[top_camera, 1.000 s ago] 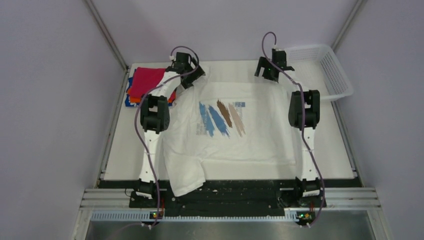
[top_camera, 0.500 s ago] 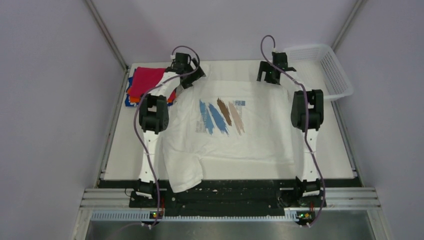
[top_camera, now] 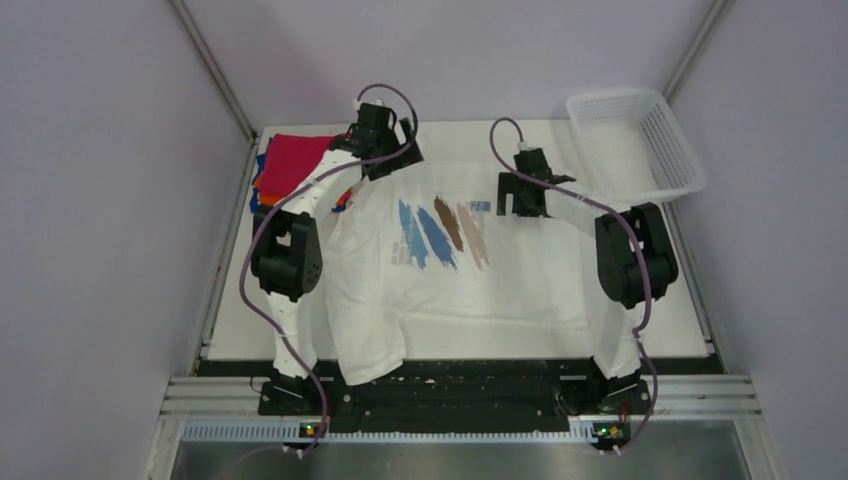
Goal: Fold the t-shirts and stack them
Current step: Flatten out the tshirt, then grab the side of the flattened tshirt closest away from the robot with both arms, then fold the flattened tshirt in 1/3 of the way
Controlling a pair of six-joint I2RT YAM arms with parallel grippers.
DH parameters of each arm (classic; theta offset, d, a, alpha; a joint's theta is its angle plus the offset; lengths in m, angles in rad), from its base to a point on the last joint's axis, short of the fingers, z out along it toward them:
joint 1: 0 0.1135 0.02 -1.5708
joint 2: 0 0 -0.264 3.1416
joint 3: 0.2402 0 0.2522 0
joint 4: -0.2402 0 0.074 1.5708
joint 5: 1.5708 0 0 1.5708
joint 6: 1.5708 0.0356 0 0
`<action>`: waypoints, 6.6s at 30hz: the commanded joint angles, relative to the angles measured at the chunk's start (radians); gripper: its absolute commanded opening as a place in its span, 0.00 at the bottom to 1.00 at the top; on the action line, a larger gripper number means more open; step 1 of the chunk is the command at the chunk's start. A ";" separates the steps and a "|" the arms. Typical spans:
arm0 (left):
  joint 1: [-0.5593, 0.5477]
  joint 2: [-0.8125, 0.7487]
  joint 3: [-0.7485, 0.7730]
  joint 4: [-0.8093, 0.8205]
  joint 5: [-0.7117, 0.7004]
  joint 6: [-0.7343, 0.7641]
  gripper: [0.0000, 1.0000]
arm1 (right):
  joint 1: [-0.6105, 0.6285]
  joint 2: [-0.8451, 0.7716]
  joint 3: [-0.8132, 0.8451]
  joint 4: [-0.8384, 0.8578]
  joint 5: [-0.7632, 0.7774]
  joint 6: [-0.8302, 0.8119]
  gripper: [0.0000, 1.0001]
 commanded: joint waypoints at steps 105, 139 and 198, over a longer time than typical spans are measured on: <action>-0.694 -1.030 -1.107 -0.266 -0.305 -0.219 0.00 | -0.172 -1.253 -1.042 -0.333 0.132 0.818 0.81; -0.501 -1.011 -1.072 -0.200 -0.152 -0.127 0.00 | -0.173 -1.061 -1.066 -0.067 0.202 0.763 0.00; 0.014 -0.311 -0.322 -0.003 -0.109 0.360 0.00 | -0.212 -0.406 -0.382 0.032 0.243 0.436 0.00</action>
